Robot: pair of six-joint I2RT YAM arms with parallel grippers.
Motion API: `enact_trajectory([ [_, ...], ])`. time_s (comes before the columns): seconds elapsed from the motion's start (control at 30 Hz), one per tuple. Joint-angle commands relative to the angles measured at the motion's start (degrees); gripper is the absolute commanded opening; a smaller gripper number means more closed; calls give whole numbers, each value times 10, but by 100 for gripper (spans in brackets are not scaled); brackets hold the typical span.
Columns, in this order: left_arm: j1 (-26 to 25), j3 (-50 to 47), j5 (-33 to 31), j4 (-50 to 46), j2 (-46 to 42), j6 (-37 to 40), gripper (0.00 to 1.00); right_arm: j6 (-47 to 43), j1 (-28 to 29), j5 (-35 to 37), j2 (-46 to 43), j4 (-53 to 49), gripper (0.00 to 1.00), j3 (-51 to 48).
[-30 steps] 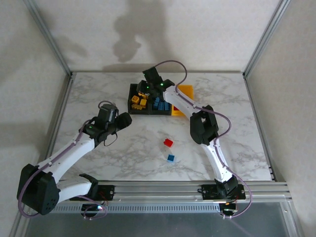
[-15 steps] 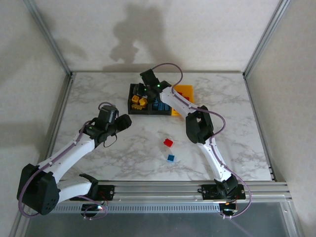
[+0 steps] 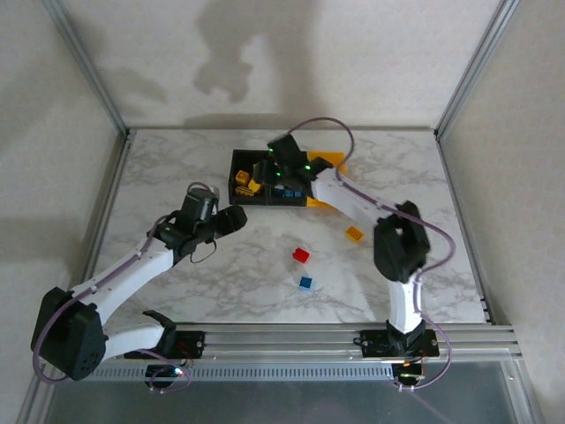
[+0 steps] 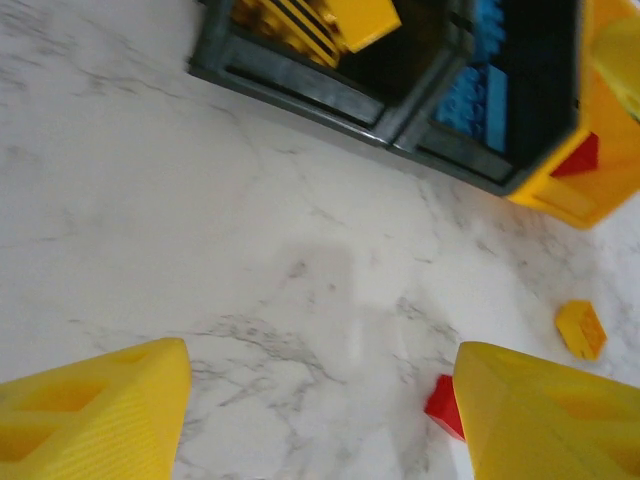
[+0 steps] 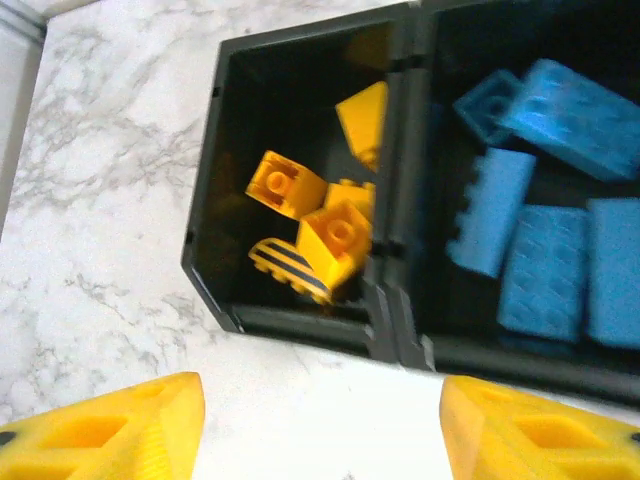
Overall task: Sort the legos into containers by color
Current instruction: Pick up the lego from the middle-right of the table.
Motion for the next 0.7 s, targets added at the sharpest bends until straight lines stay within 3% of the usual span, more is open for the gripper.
enact_trajectory([
  [0.0,-30,31,26,36,27,6,70,13,-11,48,-81,15,67,-111],
  [0.13,-59,55,29,47,64,9,70,50,-45,61,-174,0,69,-239],
  [0.33,-84,84,37,58,109,15,70,95,-84,102,-255,-58,86,-348],
  [0.67,-106,100,37,58,138,17,70,134,-131,123,-243,-53,92,-415],
])
